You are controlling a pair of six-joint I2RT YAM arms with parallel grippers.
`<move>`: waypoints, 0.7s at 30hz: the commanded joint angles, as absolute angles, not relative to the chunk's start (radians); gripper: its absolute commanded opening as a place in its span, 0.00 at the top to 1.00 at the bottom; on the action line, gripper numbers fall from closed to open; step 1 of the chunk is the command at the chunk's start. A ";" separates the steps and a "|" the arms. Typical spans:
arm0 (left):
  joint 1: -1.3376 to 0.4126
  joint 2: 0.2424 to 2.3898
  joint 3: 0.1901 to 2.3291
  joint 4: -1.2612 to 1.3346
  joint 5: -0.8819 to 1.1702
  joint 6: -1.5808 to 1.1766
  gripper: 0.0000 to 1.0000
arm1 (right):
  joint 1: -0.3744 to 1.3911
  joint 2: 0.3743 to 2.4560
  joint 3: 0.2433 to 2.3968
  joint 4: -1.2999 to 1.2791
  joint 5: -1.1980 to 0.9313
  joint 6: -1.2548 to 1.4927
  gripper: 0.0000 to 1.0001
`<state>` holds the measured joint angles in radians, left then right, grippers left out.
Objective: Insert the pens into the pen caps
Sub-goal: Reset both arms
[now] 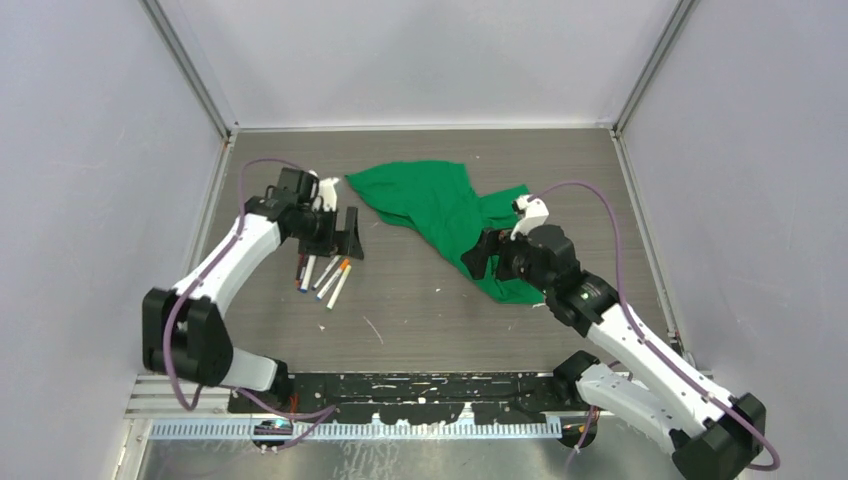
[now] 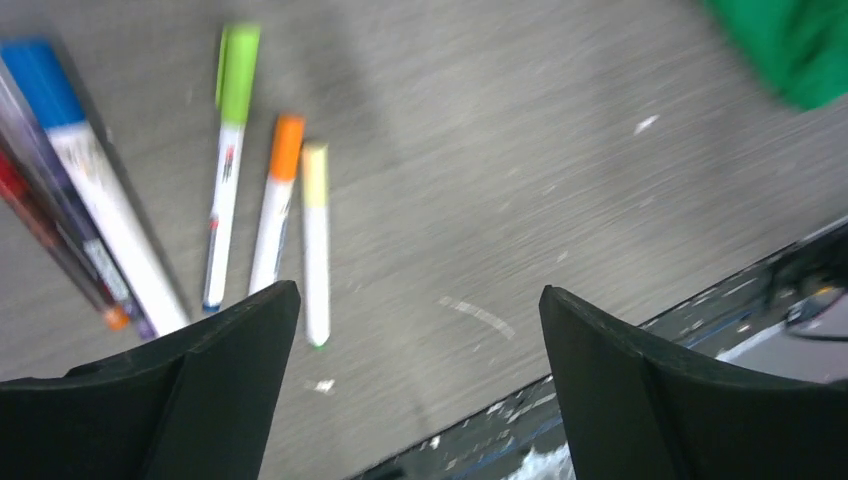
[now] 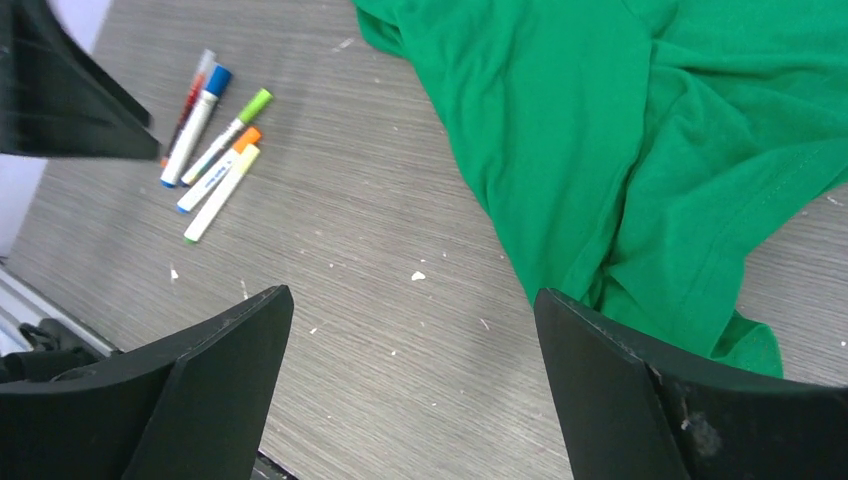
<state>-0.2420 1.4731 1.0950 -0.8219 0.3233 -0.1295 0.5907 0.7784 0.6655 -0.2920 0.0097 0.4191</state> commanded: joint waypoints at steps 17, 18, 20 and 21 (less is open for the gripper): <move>0.335 1.304 0.710 0.255 0.186 -0.515 0.02 | -0.204 1.088 0.638 0.143 -0.095 0.299 0.01; 0.336 1.260 0.672 0.267 0.117 -0.463 0.02 | -0.227 1.037 0.584 0.195 -0.058 0.288 0.01; 0.336 1.173 0.563 0.362 0.038 -0.375 0.02 | -0.231 0.923 0.471 0.326 0.000 0.270 0.01; 0.336 1.147 0.496 0.450 0.033 -0.343 0.02 | -0.232 0.871 0.412 0.401 0.017 0.260 0.01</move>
<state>0.3588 1.3083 0.6369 0.1272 0.1726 -0.4671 -0.2295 1.0641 0.5697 0.0895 -0.0765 0.3195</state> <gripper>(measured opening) 0.981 0.993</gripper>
